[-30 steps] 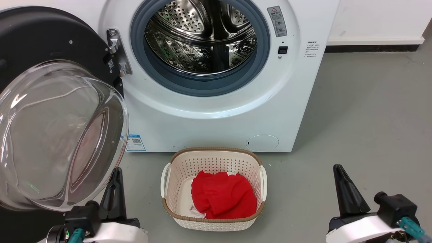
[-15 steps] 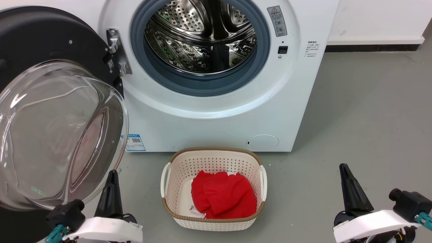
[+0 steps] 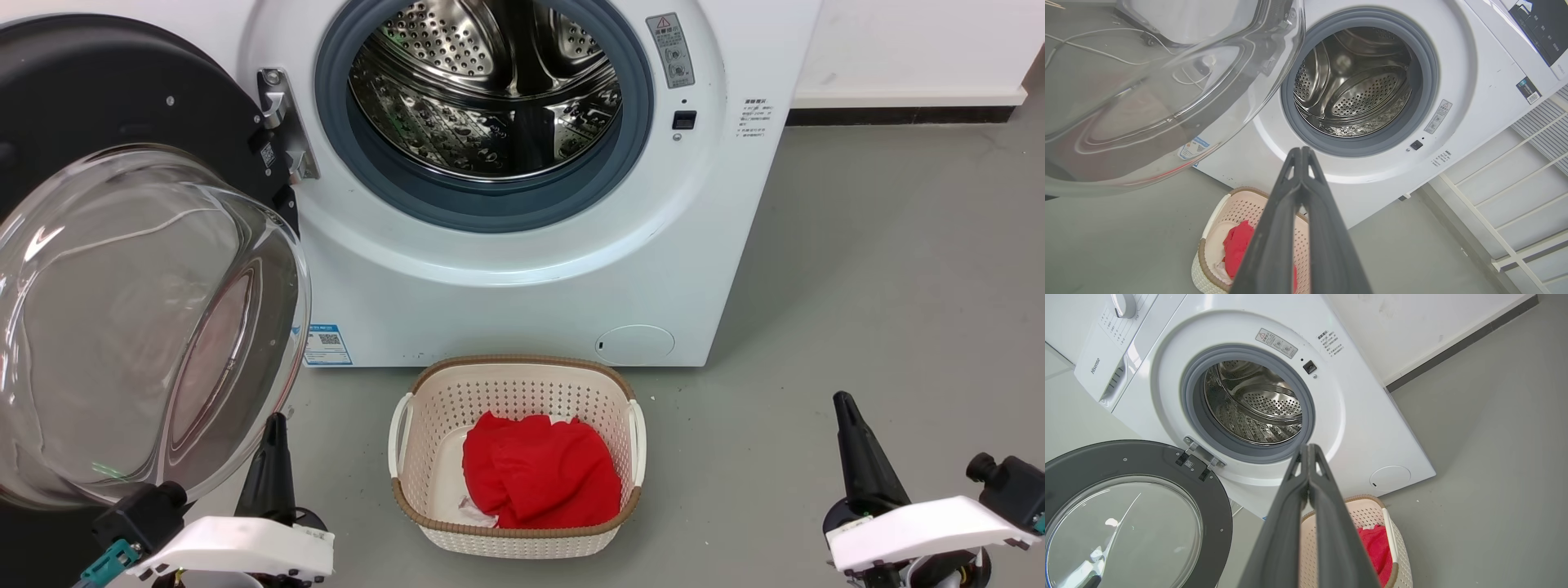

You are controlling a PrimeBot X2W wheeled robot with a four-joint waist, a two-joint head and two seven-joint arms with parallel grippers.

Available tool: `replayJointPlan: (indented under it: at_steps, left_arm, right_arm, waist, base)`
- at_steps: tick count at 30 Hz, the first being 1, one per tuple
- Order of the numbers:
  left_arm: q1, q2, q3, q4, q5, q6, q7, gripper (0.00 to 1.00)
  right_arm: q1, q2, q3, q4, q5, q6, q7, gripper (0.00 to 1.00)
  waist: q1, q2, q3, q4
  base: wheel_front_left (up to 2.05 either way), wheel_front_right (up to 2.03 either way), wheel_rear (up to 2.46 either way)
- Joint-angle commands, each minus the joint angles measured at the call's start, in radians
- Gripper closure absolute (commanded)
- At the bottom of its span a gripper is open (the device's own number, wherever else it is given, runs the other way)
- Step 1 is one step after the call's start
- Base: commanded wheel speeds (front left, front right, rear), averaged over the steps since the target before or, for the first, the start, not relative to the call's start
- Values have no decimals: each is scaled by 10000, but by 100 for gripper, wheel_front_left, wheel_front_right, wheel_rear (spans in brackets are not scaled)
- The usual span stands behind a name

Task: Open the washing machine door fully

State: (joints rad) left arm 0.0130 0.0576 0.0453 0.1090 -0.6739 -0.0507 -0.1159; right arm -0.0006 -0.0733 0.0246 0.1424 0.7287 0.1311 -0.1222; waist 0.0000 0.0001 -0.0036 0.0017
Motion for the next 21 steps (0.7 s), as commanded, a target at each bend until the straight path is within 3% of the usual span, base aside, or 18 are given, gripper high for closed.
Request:
replayJointPlan:
  at_steps: [1,21]
  left_arm:
    - [-339,22,71,-46,-418,-65,82,100]
    - [-604,-4,247,350,-2959,-290,714,100]
  right_arm:
    - [-306,-82,-45,-52,457,-1,70,100]
    - [-536,-129,-255,237,2977,-2,579,100]
  waist:
    - [0,-1,1,0]
    - [0,-1,15,-4]
  base:
    - [0,0,0]
    - [0,0,0]
